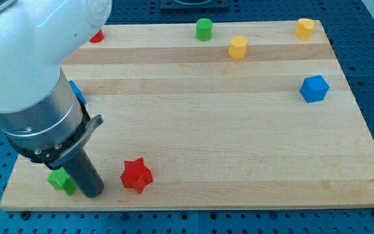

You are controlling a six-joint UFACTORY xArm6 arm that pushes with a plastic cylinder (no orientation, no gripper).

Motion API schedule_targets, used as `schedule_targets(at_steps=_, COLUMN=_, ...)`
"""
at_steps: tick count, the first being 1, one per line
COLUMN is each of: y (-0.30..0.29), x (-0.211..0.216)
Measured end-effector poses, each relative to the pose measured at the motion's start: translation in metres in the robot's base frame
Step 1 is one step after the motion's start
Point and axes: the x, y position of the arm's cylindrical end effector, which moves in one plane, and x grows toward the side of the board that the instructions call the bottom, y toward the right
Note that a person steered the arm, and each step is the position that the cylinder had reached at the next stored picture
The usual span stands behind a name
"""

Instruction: Push the red star to the bottom center

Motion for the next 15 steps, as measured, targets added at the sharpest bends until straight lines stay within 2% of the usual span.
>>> schedule_targets(at_steps=4, y=-0.042, x=-0.001)
schedule_targets(at_steps=10, y=0.090, x=-0.009)
schedule_targets(at_steps=15, y=0.090, x=-0.017)
